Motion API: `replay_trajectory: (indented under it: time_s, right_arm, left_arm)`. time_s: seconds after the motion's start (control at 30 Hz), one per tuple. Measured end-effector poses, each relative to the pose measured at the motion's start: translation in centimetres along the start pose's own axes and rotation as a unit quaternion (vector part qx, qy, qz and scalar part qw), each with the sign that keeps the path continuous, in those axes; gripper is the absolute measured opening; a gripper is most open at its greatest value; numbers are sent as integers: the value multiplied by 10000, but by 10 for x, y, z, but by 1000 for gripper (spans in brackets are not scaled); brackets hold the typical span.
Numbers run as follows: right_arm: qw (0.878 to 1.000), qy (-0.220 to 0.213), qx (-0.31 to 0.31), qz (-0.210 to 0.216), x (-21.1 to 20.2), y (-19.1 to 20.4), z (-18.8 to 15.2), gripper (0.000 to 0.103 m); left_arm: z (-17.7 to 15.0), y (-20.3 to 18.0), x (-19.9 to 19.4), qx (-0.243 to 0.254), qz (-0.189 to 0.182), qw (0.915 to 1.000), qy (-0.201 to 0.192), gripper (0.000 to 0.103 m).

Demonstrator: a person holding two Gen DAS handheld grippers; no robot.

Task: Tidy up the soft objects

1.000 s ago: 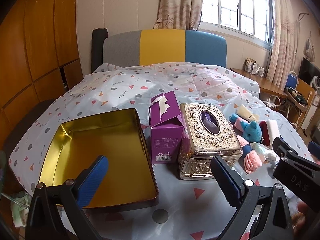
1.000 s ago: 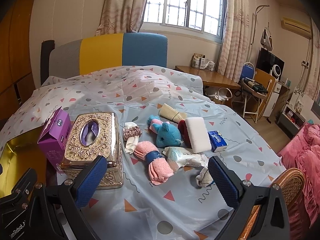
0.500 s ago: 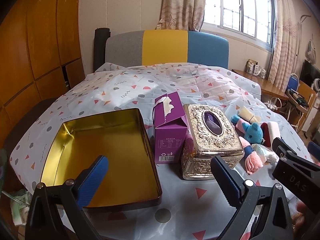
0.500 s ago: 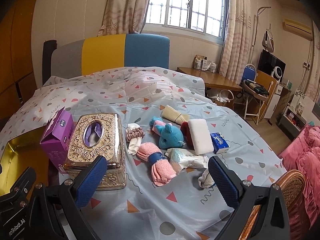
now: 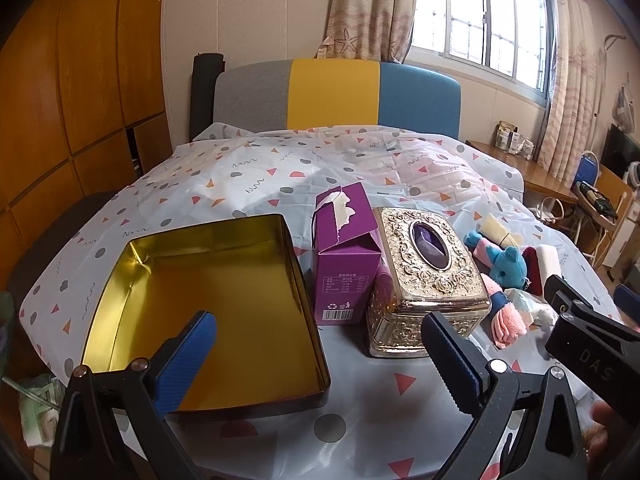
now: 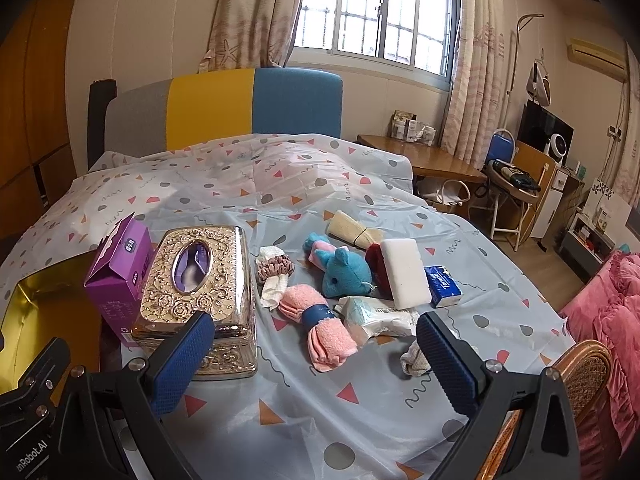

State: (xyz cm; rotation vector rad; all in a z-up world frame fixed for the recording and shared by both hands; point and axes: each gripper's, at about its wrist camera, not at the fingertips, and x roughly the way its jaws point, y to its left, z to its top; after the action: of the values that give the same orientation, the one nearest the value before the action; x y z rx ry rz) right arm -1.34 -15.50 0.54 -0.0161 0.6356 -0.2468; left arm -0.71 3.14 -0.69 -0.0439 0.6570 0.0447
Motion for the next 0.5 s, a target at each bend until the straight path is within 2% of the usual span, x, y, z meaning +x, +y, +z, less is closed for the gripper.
replay_trajectory:
  time_s: [0.5]
  right_arm:
    - [10000, 12, 53, -48, 5, -8, 0, 103]
  left_arm:
    - [-2, -3, 2, 44, 11, 10000, 42, 103]
